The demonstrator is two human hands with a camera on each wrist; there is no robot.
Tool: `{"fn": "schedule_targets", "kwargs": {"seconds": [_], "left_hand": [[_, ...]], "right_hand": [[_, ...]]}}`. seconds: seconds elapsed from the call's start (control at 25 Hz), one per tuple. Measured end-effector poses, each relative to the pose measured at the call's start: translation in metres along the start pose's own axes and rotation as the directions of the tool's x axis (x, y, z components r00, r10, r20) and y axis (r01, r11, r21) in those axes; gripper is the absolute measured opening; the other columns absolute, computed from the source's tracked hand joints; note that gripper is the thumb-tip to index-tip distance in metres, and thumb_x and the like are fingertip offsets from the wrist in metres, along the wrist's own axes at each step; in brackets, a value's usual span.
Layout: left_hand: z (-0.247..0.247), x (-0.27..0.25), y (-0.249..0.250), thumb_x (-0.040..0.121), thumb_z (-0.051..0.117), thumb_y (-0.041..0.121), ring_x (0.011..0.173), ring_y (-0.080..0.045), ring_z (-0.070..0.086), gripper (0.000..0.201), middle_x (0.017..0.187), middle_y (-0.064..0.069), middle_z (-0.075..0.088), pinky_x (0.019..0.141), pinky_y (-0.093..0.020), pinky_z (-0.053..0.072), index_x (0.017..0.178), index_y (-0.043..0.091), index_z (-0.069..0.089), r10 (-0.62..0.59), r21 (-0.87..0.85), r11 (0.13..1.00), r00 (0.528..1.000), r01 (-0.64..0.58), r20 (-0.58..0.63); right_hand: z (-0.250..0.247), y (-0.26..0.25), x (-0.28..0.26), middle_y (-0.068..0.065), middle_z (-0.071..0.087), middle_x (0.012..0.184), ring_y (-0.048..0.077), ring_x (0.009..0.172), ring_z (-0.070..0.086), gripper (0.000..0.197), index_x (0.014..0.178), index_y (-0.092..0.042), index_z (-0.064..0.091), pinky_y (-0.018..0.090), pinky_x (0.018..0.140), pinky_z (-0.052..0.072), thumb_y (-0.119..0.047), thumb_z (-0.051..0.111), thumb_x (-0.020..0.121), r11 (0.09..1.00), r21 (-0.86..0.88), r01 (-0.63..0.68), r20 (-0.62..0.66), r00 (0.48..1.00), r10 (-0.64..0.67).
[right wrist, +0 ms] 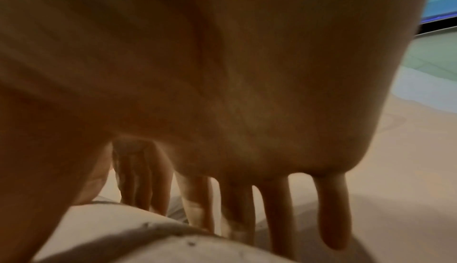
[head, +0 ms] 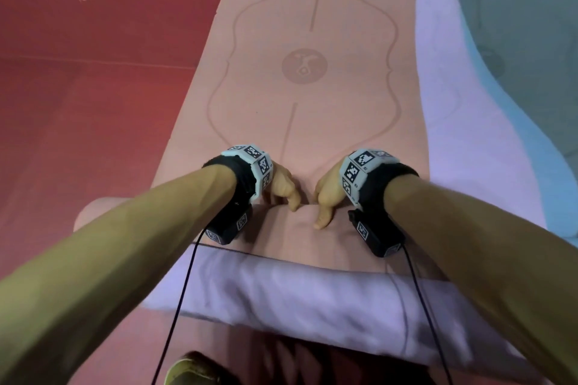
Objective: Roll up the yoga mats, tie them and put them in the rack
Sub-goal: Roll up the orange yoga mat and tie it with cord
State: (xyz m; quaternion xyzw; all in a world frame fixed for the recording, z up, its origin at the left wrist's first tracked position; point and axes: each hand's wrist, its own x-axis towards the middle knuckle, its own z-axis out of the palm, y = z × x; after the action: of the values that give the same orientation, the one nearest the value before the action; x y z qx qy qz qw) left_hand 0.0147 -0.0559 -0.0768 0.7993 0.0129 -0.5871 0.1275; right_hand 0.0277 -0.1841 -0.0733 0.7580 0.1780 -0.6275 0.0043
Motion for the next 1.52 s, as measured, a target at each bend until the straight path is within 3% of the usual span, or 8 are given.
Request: {"fn": "schedule_targets", "kwargs": {"seconds": [0.2,0.4,0.48,0.72,0.84,1.0,1.2,1.52], "left_hand": [[-0.003,-0.016,-0.011,0.091,0.06,0.031,0.1,-0.022,0.063,0.026,0.108,-0.005,0.067,0.071,-0.023,0.044,0.11,0.015,0.067,0.012,-0.005,1.0,0.994,-0.013,-0.109],[0.0,-0.044,-0.027,0.092,0.051,0.041,0.092,-0.022,0.058,0.025,0.098,-0.002,0.063,0.093,-0.034,0.049,0.08,0.021,0.061,0.002,-0.169,0.984,0.953,-0.056,-0.303],[-0.001,-0.07,-0.033,0.092,0.05,0.044,0.077,-0.021,0.054,0.03,0.09,-0.003,0.058,0.076,-0.029,0.045,0.076,0.019,0.057,0.004,-0.264,0.957,0.919,-0.117,-0.393],[-0.004,-0.153,-0.05,0.082,0.059,0.068,0.112,-0.02,0.053,0.054,0.118,0.001,0.059,0.106,-0.039,0.038,0.116,0.026,0.06,0.103,-0.094,0.981,0.872,-0.167,-0.478],[0.0,-0.19,-0.044,0.075,0.074,0.06,0.102,-0.018,0.063,0.056,0.109,0.002,0.069,0.096,-0.034,0.048,0.116,0.023,0.067,0.169,-0.033,0.976,0.846,-0.215,-0.505],[0.022,-0.209,-0.02,0.063,0.09,0.039,0.074,-0.018,0.062,0.041,0.077,0.004,0.068,0.063,-0.023,0.047,0.089,0.017,0.068,0.292,0.085,0.949,0.741,-0.305,-0.605],[0.042,-0.218,0.001,0.057,0.094,0.037,0.083,-0.022,0.057,0.064,0.092,0.0,0.061,0.068,-0.029,0.045,0.101,0.017,0.052,0.429,0.32,0.903,0.565,-0.286,-0.705],[0.032,-0.242,-0.052,0.066,0.081,0.06,0.103,-0.02,0.053,0.077,0.115,0.0,0.057,0.09,-0.03,0.041,0.126,0.021,0.053,0.157,0.113,0.988,0.709,-0.108,-0.688]], "right_hand": [[0.004,-0.008,-0.018,0.01,0.074,0.109,0.025,0.1,0.07,0.052,0.112,-0.012,0.072,0.038,0.096,0.054,-0.038,0.087,0.07,0.998,0.059,0.01,0.03,0.999,-0.012],[-0.001,-0.034,-0.058,-0.002,0.075,0.093,0.02,0.088,0.07,0.068,0.1,-0.021,0.072,0.04,0.088,0.057,-0.059,0.089,0.047,0.982,-0.182,-0.054,-0.288,0.958,-0.001],[0.0,-0.045,-0.079,0.002,0.071,0.104,0.025,0.098,0.067,0.074,0.111,-0.015,0.066,0.042,0.091,0.055,-0.054,0.09,0.053,0.975,-0.216,-0.061,-0.399,0.917,-0.031],[0.03,-0.055,-0.145,0.008,0.061,0.12,0.029,0.109,0.059,0.099,0.133,-0.016,0.043,0.042,0.094,0.05,-0.044,0.094,0.054,0.953,-0.3,-0.033,-0.627,0.76,-0.171],[0.04,-0.056,-0.174,0.001,0.061,0.115,0.023,0.101,0.058,0.097,0.132,-0.023,0.045,0.036,0.089,0.049,-0.04,0.096,0.052,0.965,-0.261,0.02,-0.658,0.728,-0.193],[0.041,-0.056,-0.203,0.0,0.067,0.115,0.022,0.105,0.061,0.077,0.129,-0.02,0.057,0.035,0.097,0.049,-0.042,0.09,0.063,0.99,-0.139,0.04,-0.643,0.756,-0.121],[0.046,-0.064,-0.21,0.005,0.067,0.111,0.023,0.1,0.063,0.07,0.123,-0.014,0.055,0.036,0.09,0.053,-0.034,0.09,0.065,0.989,-0.148,-0.016,-0.699,0.709,-0.093],[0.055,-0.057,-0.227,0.006,0.064,0.118,0.03,0.107,0.06,0.086,0.13,-0.023,0.046,0.042,0.093,0.049,-0.027,0.094,0.059,0.965,-0.247,-0.089,-0.798,0.583,-0.151]]}}
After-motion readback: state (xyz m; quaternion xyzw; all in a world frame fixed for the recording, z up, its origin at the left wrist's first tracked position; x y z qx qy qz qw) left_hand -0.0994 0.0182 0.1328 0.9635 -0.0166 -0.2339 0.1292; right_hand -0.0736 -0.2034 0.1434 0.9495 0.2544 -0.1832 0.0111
